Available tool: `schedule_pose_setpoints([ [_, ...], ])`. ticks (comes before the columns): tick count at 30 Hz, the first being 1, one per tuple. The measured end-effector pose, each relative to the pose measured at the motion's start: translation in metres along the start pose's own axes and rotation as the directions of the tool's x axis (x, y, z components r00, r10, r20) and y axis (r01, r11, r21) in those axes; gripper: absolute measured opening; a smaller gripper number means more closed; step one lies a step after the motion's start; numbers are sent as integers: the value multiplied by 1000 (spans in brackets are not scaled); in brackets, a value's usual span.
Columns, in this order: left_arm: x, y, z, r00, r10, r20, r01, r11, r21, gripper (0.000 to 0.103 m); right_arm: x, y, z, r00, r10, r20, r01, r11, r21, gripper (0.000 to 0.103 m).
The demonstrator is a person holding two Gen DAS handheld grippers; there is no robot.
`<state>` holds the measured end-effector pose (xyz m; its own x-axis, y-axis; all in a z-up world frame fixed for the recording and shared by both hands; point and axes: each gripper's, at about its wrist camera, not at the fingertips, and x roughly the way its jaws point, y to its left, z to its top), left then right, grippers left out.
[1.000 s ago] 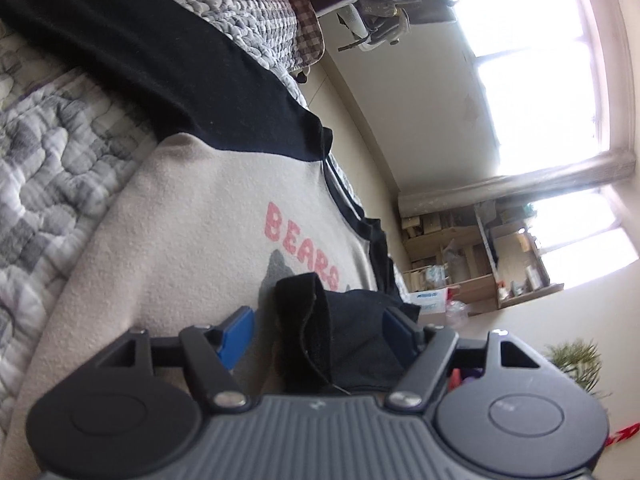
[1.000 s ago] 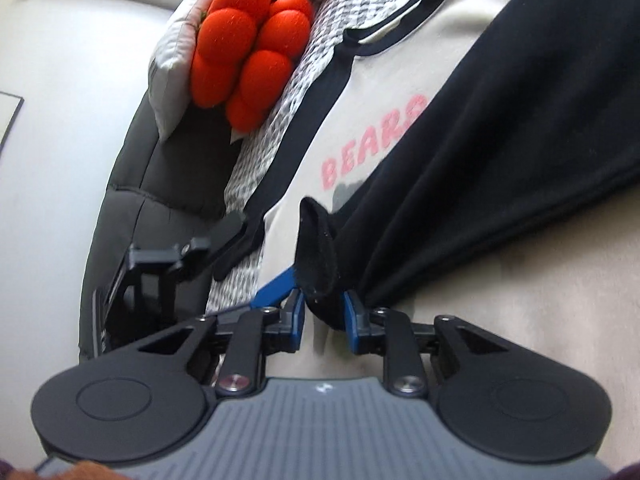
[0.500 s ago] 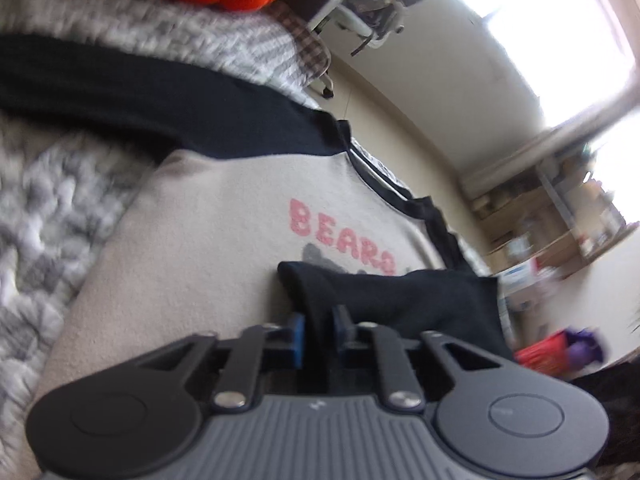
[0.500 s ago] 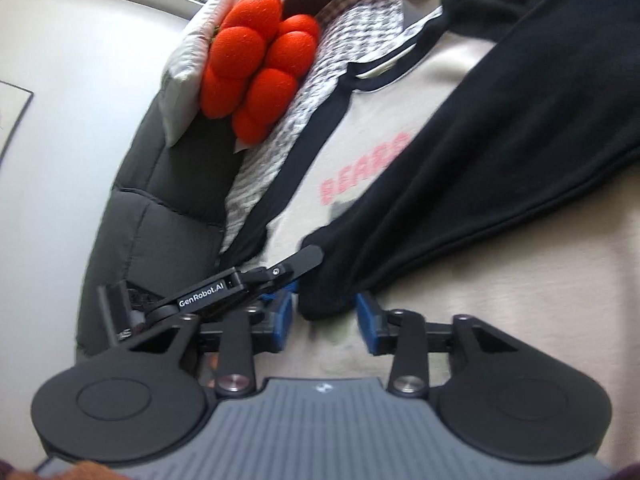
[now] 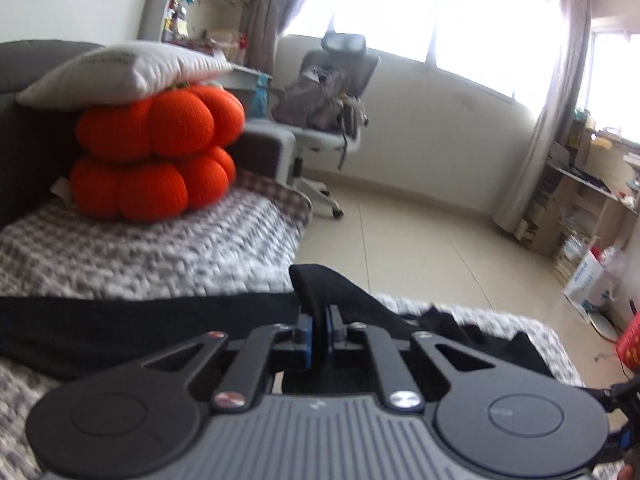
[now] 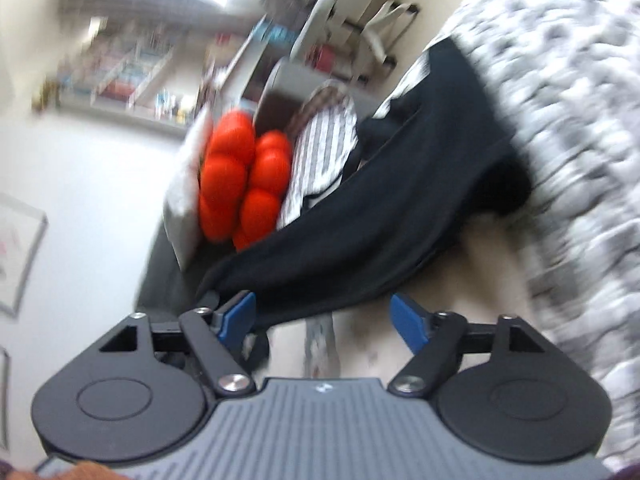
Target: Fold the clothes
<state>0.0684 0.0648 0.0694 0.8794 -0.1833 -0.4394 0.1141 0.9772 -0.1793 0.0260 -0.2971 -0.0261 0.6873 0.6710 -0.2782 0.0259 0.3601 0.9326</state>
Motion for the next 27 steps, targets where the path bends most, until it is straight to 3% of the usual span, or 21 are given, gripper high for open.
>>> schedule_pose_setpoints([
  [5, 5, 11, 9, 997, 67, 48, -66, 997, -27, 6, -1, -21, 9, 993, 90, 70, -100, 984, 145, 80],
  [11, 24, 34, 8, 988, 149, 52, -146, 988, -46, 6, 0, -28, 17, 985, 126, 122, -149, 966, 209, 81],
  [15, 42, 50, 5, 983, 181, 19, -180, 983, -44, 6, -2, -21, 20, 984, 123, 127, -148, 966, 210, 81],
  [18, 57, 60, -1, 985, 166, -33, -168, 984, -60, 6, -2, -15, 22, 982, 129, 136, -155, 969, 195, 81],
  [23, 77, 75, -11, 984, 153, -92, -161, 984, -81, 7, -3, 6, 21, 982, 62, 181, -73, 996, 53, 80],
  [27, 86, 84, -16, 981, 160, -106, -170, 981, -93, 9, 5, 31, 15, 968, -71, 242, 113, 980, -162, 65],
])
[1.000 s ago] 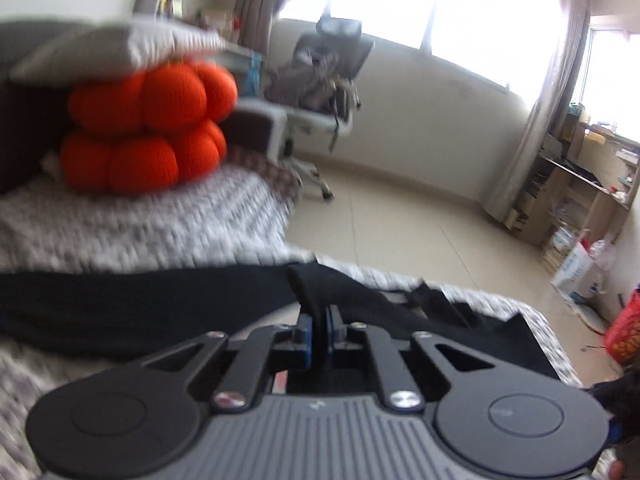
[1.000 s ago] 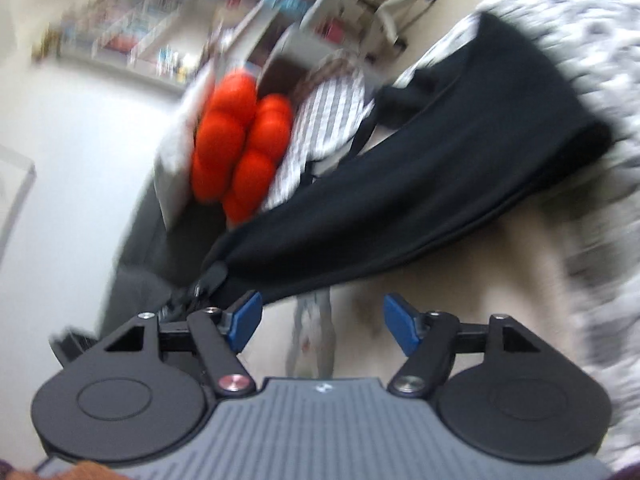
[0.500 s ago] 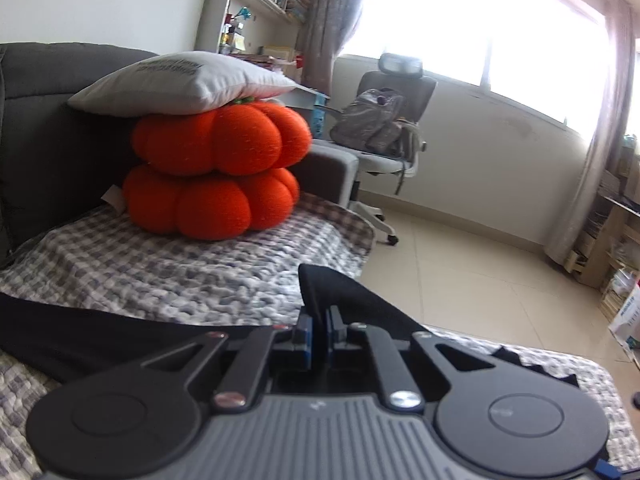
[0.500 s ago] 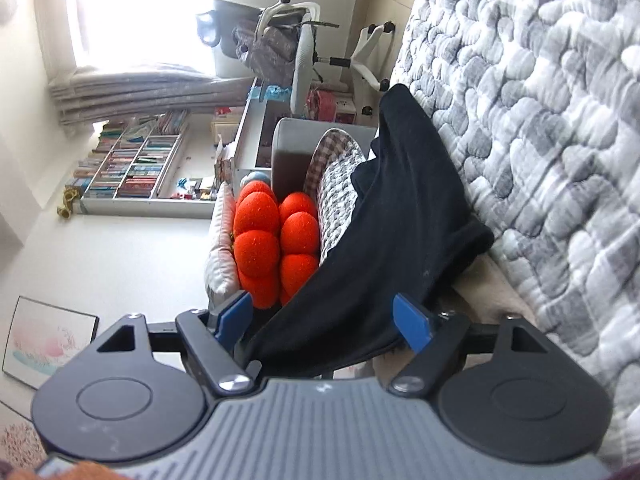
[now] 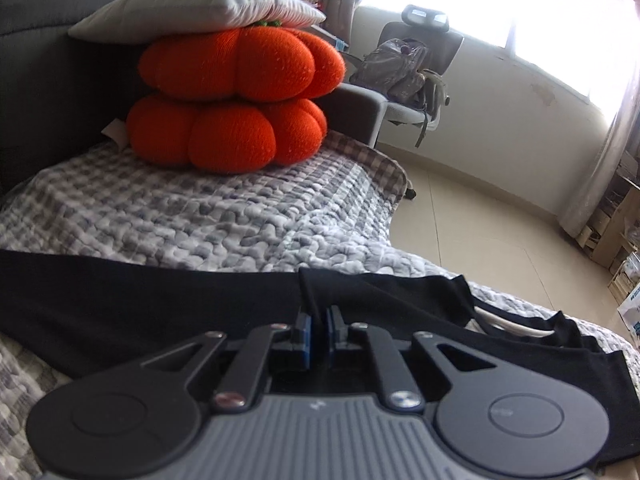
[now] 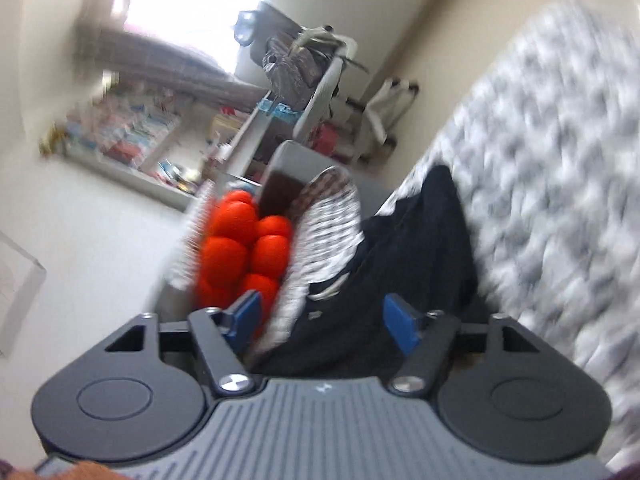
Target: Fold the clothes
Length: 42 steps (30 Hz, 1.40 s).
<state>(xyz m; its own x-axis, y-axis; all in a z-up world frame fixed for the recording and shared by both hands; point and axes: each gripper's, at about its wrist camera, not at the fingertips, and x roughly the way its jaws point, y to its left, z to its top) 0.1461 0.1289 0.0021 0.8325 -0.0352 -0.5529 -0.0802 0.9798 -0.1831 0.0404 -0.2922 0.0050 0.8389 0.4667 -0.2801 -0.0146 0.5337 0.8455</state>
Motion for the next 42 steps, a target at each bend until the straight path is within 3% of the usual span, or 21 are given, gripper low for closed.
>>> schedule_pose_setpoints([
  [5, 2, 12, 1, 992, 123, 12, -123, 992, 4, 10, 16, 22, -11, 992, -124, 38, 130, 964, -231, 61],
  [8, -6, 24, 6, 998, 62, 7, -62, 996, -61, 10, 23, 21, -16, 989, -141, 40, 146, 951, -274, 61],
  [12, -16, 22, 4, 1000, -21, 11, 22, 999, -42, 10, 33, 19, -20, 984, -172, 36, 175, 937, -304, 61],
  [14, -13, 22, -1, 997, -74, -31, 72, 997, -39, 10, 40, 20, -20, 981, -194, 25, 193, 932, -306, 61],
  [16, -7, 20, -5, 995, -66, -79, 65, 998, -19, 10, 43, 19, -21, 977, -213, 9, 205, 930, -306, 61],
  [19, -9, 29, -6, 996, -8, -89, 4, 999, -53, 15, 46, 16, -21, 973, -229, -11, 216, 931, -295, 61],
  [25, -19, 54, -3, 987, 140, -78, -149, 981, -123, 17, 47, 16, -22, 976, -218, -25, 203, 939, -279, 61],
  [27, -21, 64, -2, 975, 209, -76, -219, 964, -151, 21, 49, 17, -22, 977, -212, -34, 196, 943, -270, 61],
  [30, -20, 87, -2, 940, 330, -82, -340, 917, -206, 42, 50, 18, -22, 977, -206, -50, 187, 949, -255, 65],
  [34, -23, 123, -1, 902, 416, -112, -429, 841, -331, 50, 48, 19, -21, 979, -195, -64, 174, 953, -246, 67],
  [37, -28, 149, -4, 878, 463, -126, -467, 766, -441, 55, 45, 20, -22, 980, -187, -71, 165, 957, -237, 67],
  [40, -28, 169, -4, 835, 540, -111, -521, 707, -478, 55, 43, 21, -23, 979, -187, -77, 164, 958, -236, 68],
  [42, -27, 184, -7, 829, 548, -109, -518, 680, -519, 55, 43, 22, -24, 979, -189, -81, 166, 959, -230, 68],
])
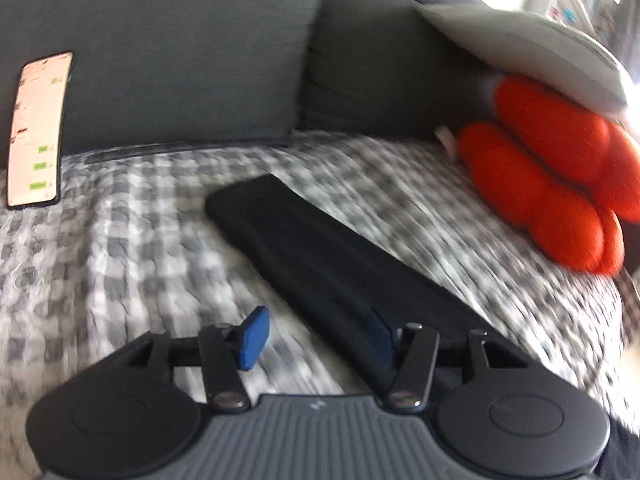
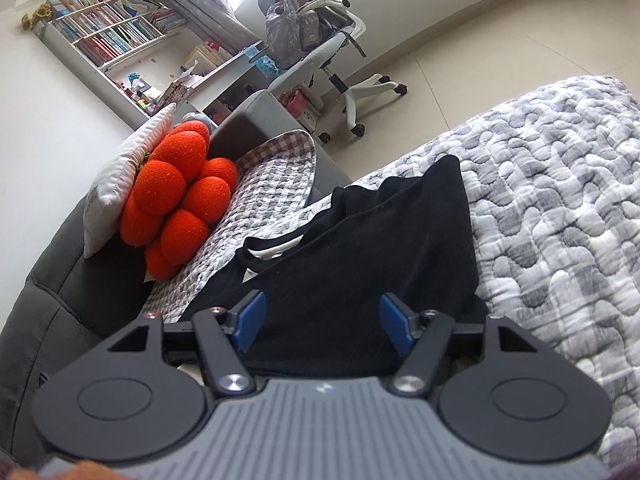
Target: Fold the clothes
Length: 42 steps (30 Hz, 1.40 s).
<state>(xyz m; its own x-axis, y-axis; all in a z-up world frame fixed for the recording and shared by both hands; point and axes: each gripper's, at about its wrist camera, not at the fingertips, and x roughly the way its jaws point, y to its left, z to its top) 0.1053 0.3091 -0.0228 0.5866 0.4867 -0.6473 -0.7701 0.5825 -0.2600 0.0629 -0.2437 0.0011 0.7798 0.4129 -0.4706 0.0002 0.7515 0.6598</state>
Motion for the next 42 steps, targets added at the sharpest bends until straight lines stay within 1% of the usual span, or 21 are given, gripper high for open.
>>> schedule_pose_setpoints([
  [2, 10, 11, 4, 1000, 7, 7, -7, 999, -48, 55, -1, 1, -1, 1000, 5, -4, -5, 1000, 6, 68],
  [3, 13, 17, 5, 1000, 6, 12, -5, 998, -70, 52, -1, 2, -1, 1000, 8, -6, -8, 1000, 8, 68],
  [5, 15, 24, 5, 999, -7, 45, 11, 995, -102, 51, -2, 3, -1, 1000, 13, -11, -13, 1000, 4, 68],
  [8, 18, 29, 5, 997, -12, 75, 23, 990, -142, 39, -2, 5, -2, 1000, 14, -16, -14, 1000, -3, 68],
  [9, 18, 31, 4, 997, -14, 81, 27, 988, -153, 32, -2, 5, -2, 1000, 14, -18, -14, 1000, -3, 68],
  [10, 19, 32, 3, 996, -17, 87, 31, 986, -163, 21, -2, 5, -2, 1000, 14, -19, -14, 1000, -1, 68],
  [11, 20, 34, 3, 996, -22, 92, 37, 985, -169, 15, -1, 5, -2, 1000, 14, -21, -14, 1000, -1, 68],
  [12, 21, 35, 3, 995, -36, 94, 52, 983, -178, 5, -1, 6, -3, 1000, 12, -23, -13, 1000, -1, 68],
  [13, 20, 35, 3, 994, -43, 104, 62, 980, -187, 3, 0, 6, -3, 1000, 12, -24, -12, 1000, -2, 68],
  [17, 11, 35, 5, 984, -73, 163, 107, 973, -206, 1, -1, 5, -2, 1000, 13, -20, -13, 1000, -1, 68],
  [22, -12, 26, 9, 958, -136, 250, 186, 964, -188, 1, -3, 5, -1, 1000, 16, -13, -16, 1000, 3, 68],
  [25, -24, 20, 13, 944, -192, 270, 245, 953, -179, 1, -5, 5, -1, 1000, 20, -9, -20, 1000, 7, 68],
  [27, -35, 13, 16, 930, -237, 283, 290, 942, -166, 1, -5, 5, -1, 1000, 27, -8, -27, 1000, 9, 68],
  [29, -48, 4, 17, 911, -286, 296, 339, 929, -147, 1, -4, 6, -1, 1000, 31, -8, -30, 999, 12, 68],
  [33, -77, -18, 17, 866, -388, 315, 438, 893, -101, 1, -3, 8, 0, 999, 41, -8, -41, 999, 18, 68],
  [38, -116, -46, 6, 807, -504, 307, 541, 840, -42, 1, -3, 10, -2, 999, 50, -11, -50, 999, 19, 68],
  [42, -143, -68, -3, 759, -588, 281, 617, 787, -20, 1, -5, 9, -1, 998, 57, -7, -56, 998, 27, 68],
])
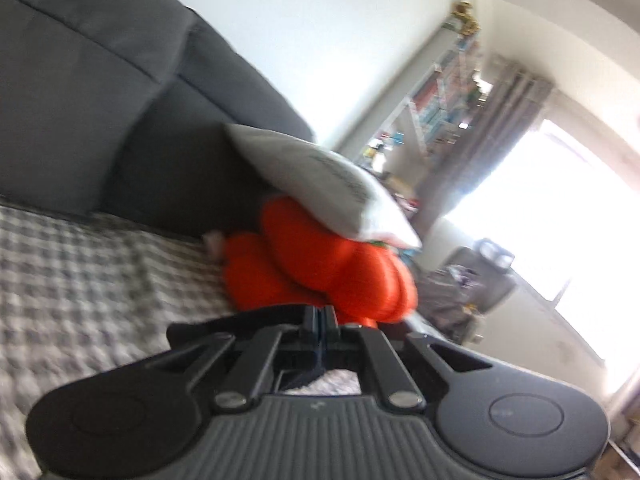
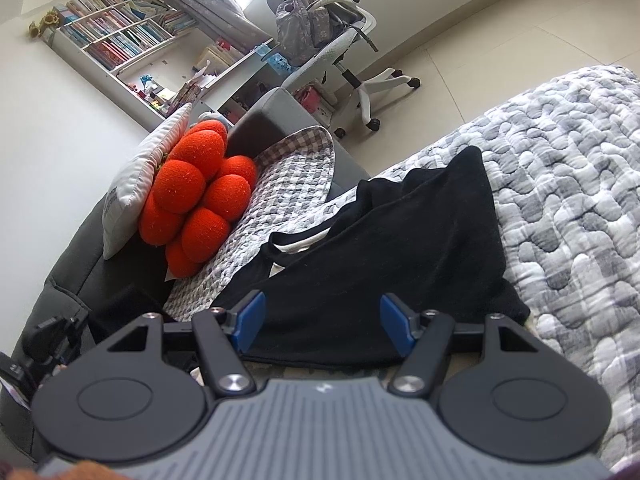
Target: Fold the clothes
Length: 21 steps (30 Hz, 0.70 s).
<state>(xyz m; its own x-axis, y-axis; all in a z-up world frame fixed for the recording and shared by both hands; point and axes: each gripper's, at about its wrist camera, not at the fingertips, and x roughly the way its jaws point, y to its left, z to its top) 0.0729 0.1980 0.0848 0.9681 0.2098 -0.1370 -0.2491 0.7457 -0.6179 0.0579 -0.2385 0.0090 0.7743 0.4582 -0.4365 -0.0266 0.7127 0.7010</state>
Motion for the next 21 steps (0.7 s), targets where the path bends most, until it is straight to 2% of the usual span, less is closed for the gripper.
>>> schedule_pose_setpoints([
  [7, -8, -45, -29, 993, -92, -70, 90, 995, -29, 1, -6, -3, 2, 1000, 14, 8, -14, 1000, 24, 68],
  [12, -13, -75, -51, 982, -155, -112, 152, 988, -32, 1, -12, -5, 4, 1000, 24, 19, -25, 999, 39, 68],
  [16, -15, -98, -73, 963, -213, -163, 213, 977, -14, 1, -18, -8, 7, 999, 31, 34, -32, 998, 51, 68],
  [21, -19, -122, -102, 931, -277, -236, 290, 957, 20, 1, -24, -12, 10, 998, 29, 53, -32, 997, 66, 68],
])
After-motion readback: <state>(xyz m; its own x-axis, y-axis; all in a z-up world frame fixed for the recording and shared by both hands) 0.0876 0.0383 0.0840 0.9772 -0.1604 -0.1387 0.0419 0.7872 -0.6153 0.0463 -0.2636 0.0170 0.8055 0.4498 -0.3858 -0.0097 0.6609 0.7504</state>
